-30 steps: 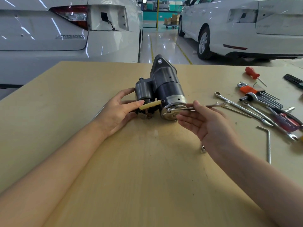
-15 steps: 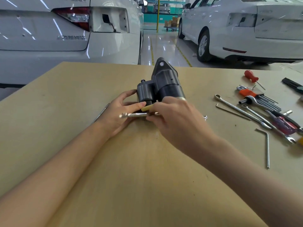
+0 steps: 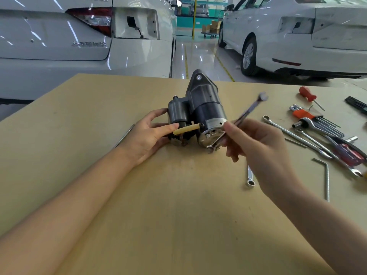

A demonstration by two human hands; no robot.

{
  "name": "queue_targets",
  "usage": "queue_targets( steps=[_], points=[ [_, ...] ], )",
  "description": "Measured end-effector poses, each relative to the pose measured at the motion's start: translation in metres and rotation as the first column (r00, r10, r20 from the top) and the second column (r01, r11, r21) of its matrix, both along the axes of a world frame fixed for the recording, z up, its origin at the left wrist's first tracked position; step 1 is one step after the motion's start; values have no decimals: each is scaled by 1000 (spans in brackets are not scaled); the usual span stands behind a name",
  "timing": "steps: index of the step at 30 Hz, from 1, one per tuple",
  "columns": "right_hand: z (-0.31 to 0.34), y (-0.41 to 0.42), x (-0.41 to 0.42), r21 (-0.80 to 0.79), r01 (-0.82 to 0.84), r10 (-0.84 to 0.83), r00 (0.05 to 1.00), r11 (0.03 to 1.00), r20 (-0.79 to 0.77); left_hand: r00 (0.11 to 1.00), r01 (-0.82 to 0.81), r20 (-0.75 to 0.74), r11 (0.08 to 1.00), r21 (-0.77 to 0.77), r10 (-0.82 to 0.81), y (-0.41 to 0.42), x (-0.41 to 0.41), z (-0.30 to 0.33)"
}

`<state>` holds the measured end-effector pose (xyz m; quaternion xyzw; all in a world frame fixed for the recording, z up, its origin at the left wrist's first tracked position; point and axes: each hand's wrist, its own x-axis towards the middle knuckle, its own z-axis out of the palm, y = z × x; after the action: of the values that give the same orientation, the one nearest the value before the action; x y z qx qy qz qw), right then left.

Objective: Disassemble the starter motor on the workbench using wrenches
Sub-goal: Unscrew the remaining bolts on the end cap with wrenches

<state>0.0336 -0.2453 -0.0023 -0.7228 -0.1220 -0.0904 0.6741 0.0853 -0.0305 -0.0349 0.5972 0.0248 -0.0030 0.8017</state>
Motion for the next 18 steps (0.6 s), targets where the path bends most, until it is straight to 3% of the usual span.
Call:
queue_targets(
  steps=[3, 6, 11, 18],
  points=[
    [-4, -2, 4, 262, 9, 60, 965, 965, -254, 1000, 6, -1, 1000, -3, -6, 0, -1, 0],
    [-10, 2, 8, 396, 48, 123, 911, 917, -395, 1000, 4, 7, 1000, -24, -4, 0, 0, 1],
    [-12, 2, 12, 473, 120, 136, 871, 873, -471, 1000, 1, 6, 1000, -30, -1, -1, 0, 1],
    [-12, 1, 13, 528, 133, 153, 873, 839, -463, 1000, 2, 9, 1000, -28, -2, -1, -1, 1]
  ],
)
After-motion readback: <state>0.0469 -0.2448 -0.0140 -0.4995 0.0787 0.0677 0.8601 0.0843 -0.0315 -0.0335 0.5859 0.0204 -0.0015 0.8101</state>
